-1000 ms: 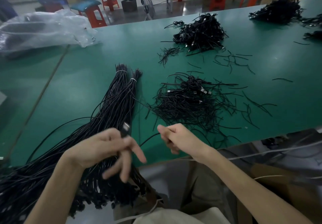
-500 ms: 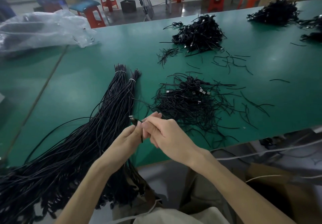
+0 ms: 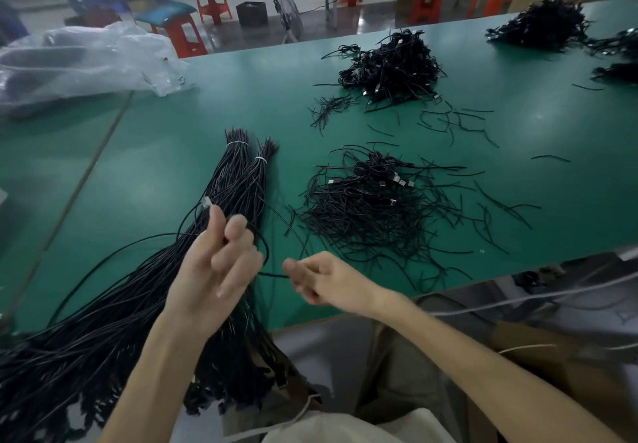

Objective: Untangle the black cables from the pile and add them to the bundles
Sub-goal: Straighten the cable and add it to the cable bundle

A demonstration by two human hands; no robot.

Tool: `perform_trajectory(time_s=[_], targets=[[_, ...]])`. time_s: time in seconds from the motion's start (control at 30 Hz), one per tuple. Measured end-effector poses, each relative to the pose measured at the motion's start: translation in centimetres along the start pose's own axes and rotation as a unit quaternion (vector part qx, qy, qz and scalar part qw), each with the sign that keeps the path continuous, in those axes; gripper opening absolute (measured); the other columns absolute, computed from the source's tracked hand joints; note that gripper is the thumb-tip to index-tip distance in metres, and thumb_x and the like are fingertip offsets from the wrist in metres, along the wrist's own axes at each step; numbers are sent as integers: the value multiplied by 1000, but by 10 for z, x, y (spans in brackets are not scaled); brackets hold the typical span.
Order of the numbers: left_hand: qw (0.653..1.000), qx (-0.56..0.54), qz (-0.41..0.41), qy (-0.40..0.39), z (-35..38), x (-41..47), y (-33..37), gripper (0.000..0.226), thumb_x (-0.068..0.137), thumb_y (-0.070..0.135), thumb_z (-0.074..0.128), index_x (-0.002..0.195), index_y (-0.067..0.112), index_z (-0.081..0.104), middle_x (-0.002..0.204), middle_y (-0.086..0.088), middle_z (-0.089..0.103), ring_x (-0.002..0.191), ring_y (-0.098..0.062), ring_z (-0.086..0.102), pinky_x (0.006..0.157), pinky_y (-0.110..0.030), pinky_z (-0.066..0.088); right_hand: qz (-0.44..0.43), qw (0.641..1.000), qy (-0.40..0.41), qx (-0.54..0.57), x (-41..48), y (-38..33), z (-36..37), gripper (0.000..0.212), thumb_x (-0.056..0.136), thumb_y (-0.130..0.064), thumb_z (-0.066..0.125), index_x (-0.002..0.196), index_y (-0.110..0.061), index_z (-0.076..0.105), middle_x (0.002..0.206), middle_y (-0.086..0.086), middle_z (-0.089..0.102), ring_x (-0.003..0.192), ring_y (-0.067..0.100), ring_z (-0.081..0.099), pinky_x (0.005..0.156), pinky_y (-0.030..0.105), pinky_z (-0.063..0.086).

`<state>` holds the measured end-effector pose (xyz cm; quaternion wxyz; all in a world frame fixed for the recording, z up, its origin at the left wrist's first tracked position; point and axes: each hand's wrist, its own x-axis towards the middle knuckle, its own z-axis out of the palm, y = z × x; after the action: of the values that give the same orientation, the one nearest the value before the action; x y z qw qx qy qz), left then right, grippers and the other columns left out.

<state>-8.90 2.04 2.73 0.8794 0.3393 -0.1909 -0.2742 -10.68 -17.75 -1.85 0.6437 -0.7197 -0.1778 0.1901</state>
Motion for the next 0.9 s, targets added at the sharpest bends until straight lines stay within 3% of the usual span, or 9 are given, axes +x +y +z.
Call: perform_trajectory(time_s=[0.07, 0.17, 0.3, 0.37, 0.43, 0.5, 0.63, 0.73, 0.9], targets=[[977, 206, -45, -24, -4, -8, 2, 54, 108, 54, 38, 78, 17, 63, 51, 10, 47, 37, -11, 34, 42, -26, 33, 12, 999, 24, -30, 8, -5, -15, 54, 95, -59, 47, 62, -17, 37, 49, -13, 34, 43, 6, 29, 47, 15, 29], [851, 500, -158, -11, -6, -9, -11, 63, 101, 67, 40, 75, 18, 71, 53, -3, 63, 38, -20, 47, 42, -26, 39, 26, 990, 60, -127, 24, -11, -27, 58, 103, -52, 47, 59, -16, 37, 44, -13, 40, 43, 4, 37, 52, 19, 33], [768, 627, -117, 65, -13, 0, -29, 40, 105, 43, 40, 100, 33, 78, 92, 3, 79, 85, -10, 71, 88, -38, 57, -1, 976, 83, -203, 33, -19, -15, 70, 105, -57, 43, 59, -4, 46, 52, -3, 52, 47, 5, 47, 58, 29, 42], [758, 639, -72, 107, -18, 3, -31, 36, 102, 47, 41, 85, 46, 73, 62, 15, 62, 57, 0, 48, 54, -26, 46, -14, 975, 112, -192, 32, -21, -7, 68, 105, -57, 43, 60, -6, 50, 55, -1, 53, 50, 11, 46, 60, 32, 43], [787, 602, -39, 130, -21, 3, -33, 50, 100, 60, 39, 96, 27, 76, 56, 19, 52, 50, 3, 43, 49, -11, 34, -25, 982, 134, -134, 28, -19, -3, 62, 105, -57, 43, 59, -16, 49, 54, -5, 50, 50, 10, 46, 59, 31, 42], [842, 516, -31, 158, -26, 4, -30, 65, 104, 60, 32, 135, 13, 65, 102, 19, 75, 96, 5, 67, 82, -8, 48, -37, 990, 124, -63, 22, -11, 5, 59, 105, -56, 43, 59, -20, 45, 52, -9, 44, 47, 7, 41, 54, 22, 38], [941, 294, 26, 167, -27, 9, -19, 67, 107, 57, 25, 148, 11, 51, 150, -6, 56, 142, -22, 50, 117, -38, 34, -34, 997, 69, 16, 15, 10, 30, 60, 100, -65, 45, 60, -22, 43, 55, -3, 36, 46, 11, 31, 49, 16, 29], [974, 138, 49, 172, -13, 10, -8, 60, 105, 57, 34, 116, 13, 74, 105, -2, 69, 95, -16, 70, 97, -31, 51, -26, 996, 82, -16, 19, 19, 29, 63, 95, -75, 41, 57, -26, 36, 54, -4, 33, 49, 14, 29, 52, 26, 30], [972, 220, 32, 72, 8, -6, 9, 53, 104, 61, 43, 70, 23, 56, 55, 9, 36, 47, -13, 27, 52, -24, 32, -7, 978, 189, -91, 32, 22, -4, 69, 94, -73, 40, 53, -19, 27, 48, -3, 24, 45, 13, 21, 51, 29, 24]])
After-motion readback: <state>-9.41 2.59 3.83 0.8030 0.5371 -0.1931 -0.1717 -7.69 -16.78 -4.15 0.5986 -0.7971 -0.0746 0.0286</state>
